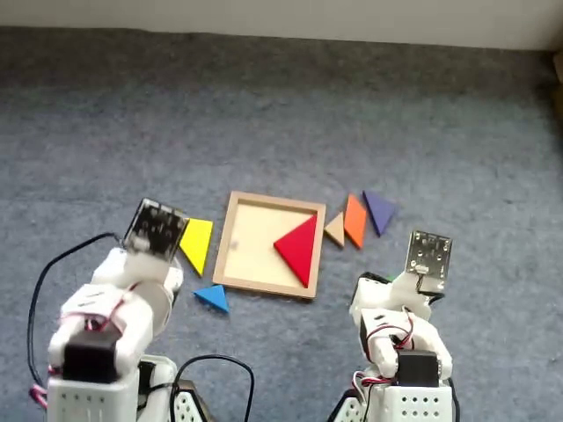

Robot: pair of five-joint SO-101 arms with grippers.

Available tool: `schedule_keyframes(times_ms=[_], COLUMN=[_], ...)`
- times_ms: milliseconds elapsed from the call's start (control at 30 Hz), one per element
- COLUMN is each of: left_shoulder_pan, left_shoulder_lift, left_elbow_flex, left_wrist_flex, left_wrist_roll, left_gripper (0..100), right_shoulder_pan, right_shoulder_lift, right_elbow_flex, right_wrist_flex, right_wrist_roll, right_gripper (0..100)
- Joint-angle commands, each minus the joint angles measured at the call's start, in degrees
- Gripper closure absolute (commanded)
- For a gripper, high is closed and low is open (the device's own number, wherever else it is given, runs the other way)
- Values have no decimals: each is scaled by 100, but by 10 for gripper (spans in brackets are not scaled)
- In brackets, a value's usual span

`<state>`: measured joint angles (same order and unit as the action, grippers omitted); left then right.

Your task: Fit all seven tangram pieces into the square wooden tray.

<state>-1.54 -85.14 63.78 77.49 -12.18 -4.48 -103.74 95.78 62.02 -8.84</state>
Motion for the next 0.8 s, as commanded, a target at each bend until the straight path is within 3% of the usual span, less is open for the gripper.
schedule_keyframes(times_ms=[0,200,433,767], left_shoulder_pan=[-57,-277,-725,-681], left_shoulder_lift=[2273,4769,7011,9059], left_elbow_flex=[-1235,-2352,-3503,-4708], left_wrist_flex=[-237,-220,-316,-316], left_wrist_roll=[325,1301,2514,3209], left_gripper=[878,644,639,637], right_shoulder_pan=[75,75,75,75], right_shoulder_lift=[31,31,31,31], right_elbow_flex=[664,664,664,664], right_wrist_flex=[40,40,40,40], right_wrist_roll=[79,79,79,79], right_gripper=[976,976,976,976])
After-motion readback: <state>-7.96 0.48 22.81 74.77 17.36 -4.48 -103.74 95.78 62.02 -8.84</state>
